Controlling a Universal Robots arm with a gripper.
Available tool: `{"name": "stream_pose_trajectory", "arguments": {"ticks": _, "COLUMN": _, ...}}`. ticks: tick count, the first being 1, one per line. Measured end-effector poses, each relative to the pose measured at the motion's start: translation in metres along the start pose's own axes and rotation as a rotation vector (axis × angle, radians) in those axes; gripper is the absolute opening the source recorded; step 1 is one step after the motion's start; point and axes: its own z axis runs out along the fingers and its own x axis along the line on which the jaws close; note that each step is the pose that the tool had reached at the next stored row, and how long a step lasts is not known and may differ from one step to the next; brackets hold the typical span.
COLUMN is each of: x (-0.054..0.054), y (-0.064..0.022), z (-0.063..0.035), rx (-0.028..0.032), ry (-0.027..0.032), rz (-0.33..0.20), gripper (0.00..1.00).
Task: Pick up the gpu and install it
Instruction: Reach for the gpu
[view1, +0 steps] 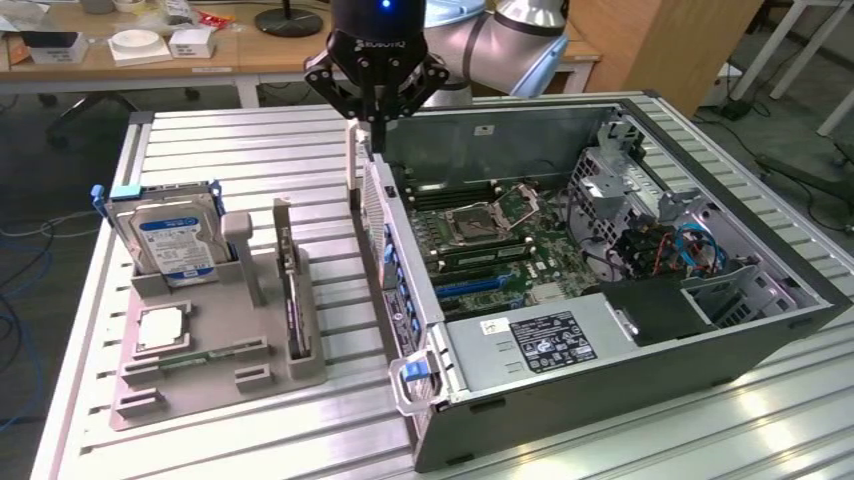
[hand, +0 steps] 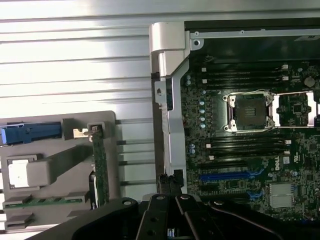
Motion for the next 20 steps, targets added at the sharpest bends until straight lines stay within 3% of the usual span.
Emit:
{"name": "stream_pose_trajectory", "arguments": {"ticks": 4, "x": 0.005, "y": -0.0003, "z": -0.0001, "rx": 0.0, "ry": 0.0001, "rz": 0.0, "gripper": 0.1}}
{"name": "stream_pose_trajectory", "arguments": {"ticks": 13, "x": 0.012, "y": -0.0009, "z": -0.0003, "rx": 0.0007, "ry": 0.0107, "rz": 0.001, "gripper": 0.1}}
{"name": "stream_pose_trajectory", "arguments": {"ticks": 20, "x": 0.019, "y": -0.0014, "z": -0.0005, "rx": 0.0007, "ry": 0.0114, "rz": 0.001, "gripper": 0.1}}
